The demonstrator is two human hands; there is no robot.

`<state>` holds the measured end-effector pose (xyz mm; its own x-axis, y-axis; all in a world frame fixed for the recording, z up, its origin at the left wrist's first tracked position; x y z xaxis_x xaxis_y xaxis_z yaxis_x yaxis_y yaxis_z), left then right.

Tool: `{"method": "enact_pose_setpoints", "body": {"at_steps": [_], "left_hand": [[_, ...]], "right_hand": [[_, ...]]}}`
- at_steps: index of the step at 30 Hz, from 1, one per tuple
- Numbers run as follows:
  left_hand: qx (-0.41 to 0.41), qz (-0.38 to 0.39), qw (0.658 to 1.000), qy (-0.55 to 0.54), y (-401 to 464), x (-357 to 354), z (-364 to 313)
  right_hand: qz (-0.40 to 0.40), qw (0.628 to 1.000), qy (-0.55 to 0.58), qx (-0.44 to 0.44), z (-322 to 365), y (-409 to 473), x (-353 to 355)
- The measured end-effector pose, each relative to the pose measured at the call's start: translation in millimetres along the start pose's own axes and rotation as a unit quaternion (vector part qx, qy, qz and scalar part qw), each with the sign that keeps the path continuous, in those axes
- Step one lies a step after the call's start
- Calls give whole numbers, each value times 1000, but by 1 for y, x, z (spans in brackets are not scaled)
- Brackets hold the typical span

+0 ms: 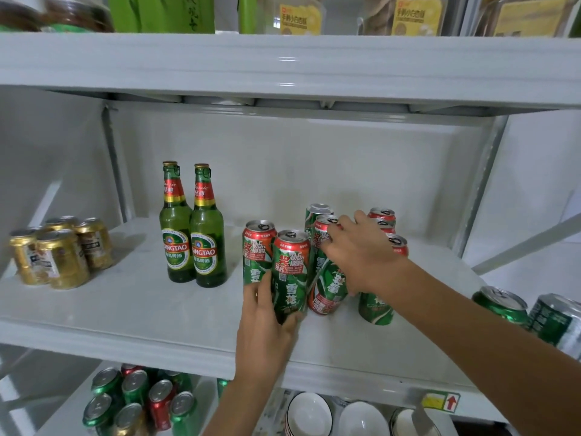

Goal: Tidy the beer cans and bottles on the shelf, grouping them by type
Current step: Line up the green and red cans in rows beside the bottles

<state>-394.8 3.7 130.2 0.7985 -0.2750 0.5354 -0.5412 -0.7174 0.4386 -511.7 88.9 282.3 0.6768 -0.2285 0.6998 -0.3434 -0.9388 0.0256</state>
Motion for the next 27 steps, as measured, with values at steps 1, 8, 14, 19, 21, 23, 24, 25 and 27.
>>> {"method": "enact_pose_setpoints", "body": {"at_steps": [1,8,14,19,21,23,24,25,27], "left_hand": [[7,-5,1000,-1,1,-1,0],[21,-21,999,31,0,-1,-8],[31,-24,998,53,1,-1,-9],[21,-11,995,99,4,-3,-14],[19,-10,993,112,5,-3,-15],[16,-10,993,118,4,-3,-14],[15,-11,993,115,3,-3,-13],[12,-13,994,112,2,-4,-12],[8,-14,994,109,1,-5,-11]], "right_hand": [[-2,1000,-3,2,1,-1,1],[-8,1000,-22,12,5,-4,1],[-32,999,7,-6,7,-10,-2],[-69,996,47,-35,6,-18,-9],[-80,995,47,-48,3,-20,-11],[-100,992,45,-66,-5,-23,-11],[-117,989,46,-77,-11,-26,-9],[-134,986,48,-89,-17,-30,-7],[-156,979,60,-118,-29,-38,-5]]}}
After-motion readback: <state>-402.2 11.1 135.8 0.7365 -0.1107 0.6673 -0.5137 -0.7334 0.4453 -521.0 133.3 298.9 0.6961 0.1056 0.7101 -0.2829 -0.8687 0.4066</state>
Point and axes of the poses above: each hand's wrist, its own y-axis towards the middle knuckle, its own x-axis out of the back of the hand, z = x × y, the point moved 5 cm from there along y, towards the middle knuckle, and after that the axes turned 9 degrees about z, right-handed, at the moved point
